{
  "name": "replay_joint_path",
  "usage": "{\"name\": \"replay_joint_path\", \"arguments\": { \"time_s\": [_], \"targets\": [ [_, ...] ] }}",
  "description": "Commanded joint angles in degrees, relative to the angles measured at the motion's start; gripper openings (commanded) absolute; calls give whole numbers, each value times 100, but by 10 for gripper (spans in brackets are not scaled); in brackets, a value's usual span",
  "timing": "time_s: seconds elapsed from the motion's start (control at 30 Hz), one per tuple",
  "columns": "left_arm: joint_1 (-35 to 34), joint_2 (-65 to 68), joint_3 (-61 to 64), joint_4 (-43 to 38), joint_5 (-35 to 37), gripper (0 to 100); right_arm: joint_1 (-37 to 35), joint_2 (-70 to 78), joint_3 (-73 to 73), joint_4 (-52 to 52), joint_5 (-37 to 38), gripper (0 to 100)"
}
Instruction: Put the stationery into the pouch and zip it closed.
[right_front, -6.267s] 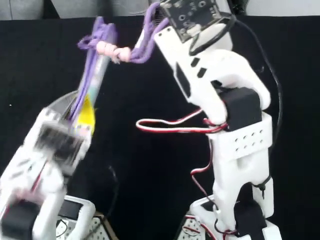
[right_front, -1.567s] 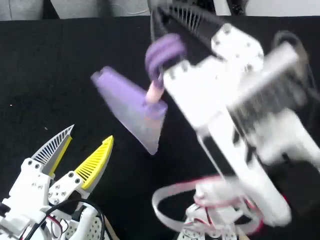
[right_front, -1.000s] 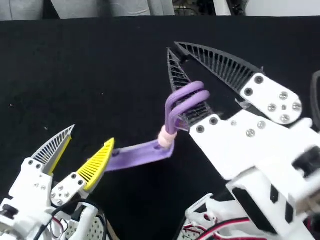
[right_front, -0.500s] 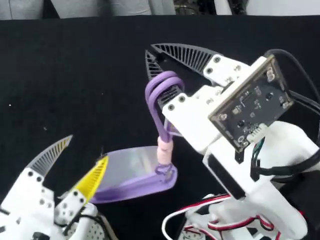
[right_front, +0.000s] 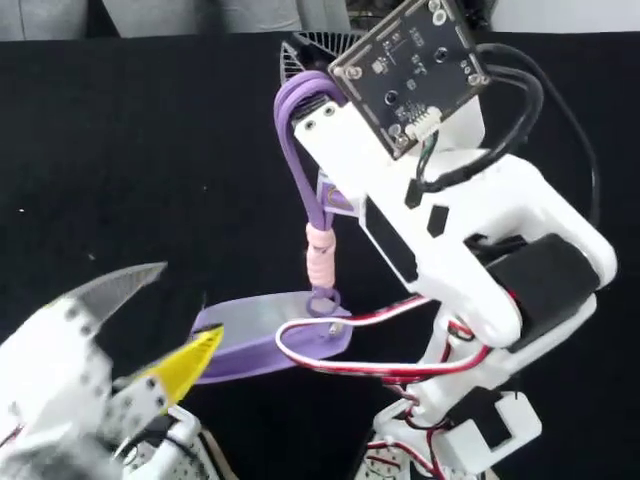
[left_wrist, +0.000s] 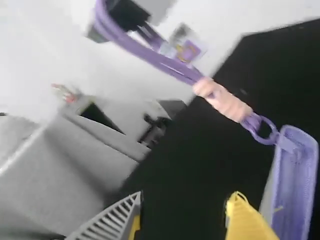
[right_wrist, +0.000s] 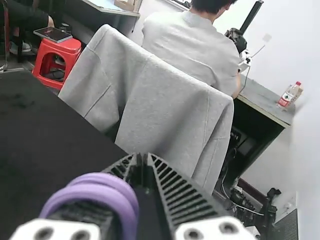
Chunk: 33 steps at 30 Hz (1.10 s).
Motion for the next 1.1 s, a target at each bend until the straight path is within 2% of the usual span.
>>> {"name": "replay_joint_path", "arguments": {
  "time_s": [0.0, 0.17, 0.27, 0.37, 0.53, 0.63, 0.73, 0.9, 1.07],
  "targets": [
    [462, 800, 664, 35, -246, 267, 97, 22, 22, -229, 53, 11],
    [1508, 993, 1543, 35, -202, 267, 334, 31, 31, -422, 53, 11],
    [2211, 993, 1437, 35, 369, 267, 554, 40, 57, -492, 53, 11],
    [2571, 1046, 602, -35, 1090, 267, 703, 40, 224, -492, 53, 11],
    [2624, 1073, -1411, -97, 2303, 267, 721, 198, 664, -1073, 44, 11],
    [2624, 1073, -1789, -53, 2629, 267, 677, 400, 866, -1556, 18, 11],
    [2633, 1011, -1270, -35, 2637, 267, 422, 585, 892, -1670, 44, 11],
    [2712, 1002, 303, -185, 2637, 270, 88, 716, 866, -1723, 53, 11],
    [3477, 844, 2044, -1073, 2646, 269, -53, 734, 901, -1899, 53, 12]
  ]
}}
